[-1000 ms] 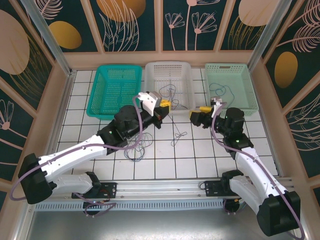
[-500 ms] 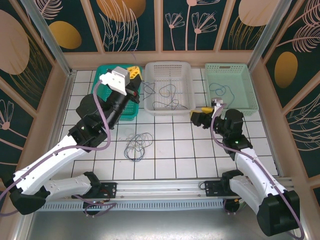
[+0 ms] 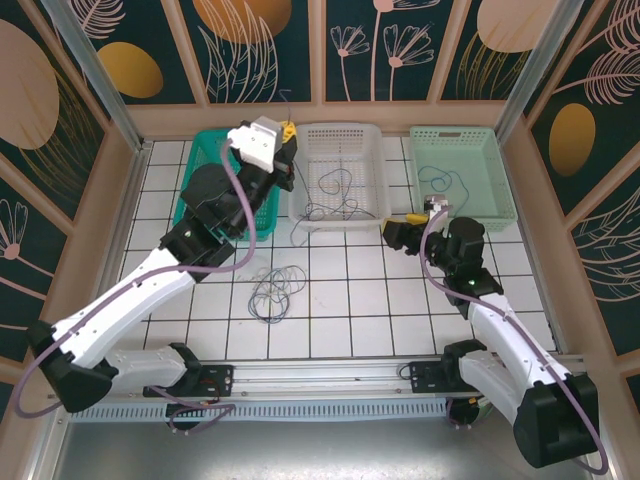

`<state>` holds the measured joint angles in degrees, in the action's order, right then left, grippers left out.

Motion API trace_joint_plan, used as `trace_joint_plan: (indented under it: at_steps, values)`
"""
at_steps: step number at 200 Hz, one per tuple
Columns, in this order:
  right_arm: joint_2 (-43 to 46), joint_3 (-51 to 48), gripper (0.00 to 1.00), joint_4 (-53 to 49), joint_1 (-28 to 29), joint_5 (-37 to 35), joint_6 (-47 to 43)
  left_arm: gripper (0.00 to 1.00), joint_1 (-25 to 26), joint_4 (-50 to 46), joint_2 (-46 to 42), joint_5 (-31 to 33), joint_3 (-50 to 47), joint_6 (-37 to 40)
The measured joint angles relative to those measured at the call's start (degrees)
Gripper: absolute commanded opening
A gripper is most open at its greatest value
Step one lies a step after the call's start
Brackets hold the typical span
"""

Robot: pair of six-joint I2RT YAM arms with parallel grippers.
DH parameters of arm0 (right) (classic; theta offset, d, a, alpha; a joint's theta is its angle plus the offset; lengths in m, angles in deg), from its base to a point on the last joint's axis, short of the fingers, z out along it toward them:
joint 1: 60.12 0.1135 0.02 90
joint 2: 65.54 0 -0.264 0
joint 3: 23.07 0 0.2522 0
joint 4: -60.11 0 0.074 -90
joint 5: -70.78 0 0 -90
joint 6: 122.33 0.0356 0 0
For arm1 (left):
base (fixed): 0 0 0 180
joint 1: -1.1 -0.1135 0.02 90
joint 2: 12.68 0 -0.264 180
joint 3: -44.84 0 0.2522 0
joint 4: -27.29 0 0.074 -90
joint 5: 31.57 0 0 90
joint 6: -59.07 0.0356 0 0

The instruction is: Untangle the cables

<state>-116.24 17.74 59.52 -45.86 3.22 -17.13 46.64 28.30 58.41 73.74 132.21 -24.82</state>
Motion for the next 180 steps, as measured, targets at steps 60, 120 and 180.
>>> trace_joint_plan:
  at_steps: [60, 120, 180]
  values:
    - [-0.1, -0.4, 0.76, 0.0, 0.0, -0.2, 0.3, 0.06, -7.8, 0.2, 11.2, -9.0, 6.5, -5.0]
    - [-0.7, -1.0, 0.76, 0.3, 0.0, -0.8, 0.2, 0.05, -12.5, 1.4, 24.5, -17.4, 12.2, -11.2]
    - [-3.3, -1.0, 0.76, 0.5, 0.0, -1.5, 0.2, 0.08, -13.2, 1.2, 32.1, -22.5, 14.3, -15.5]
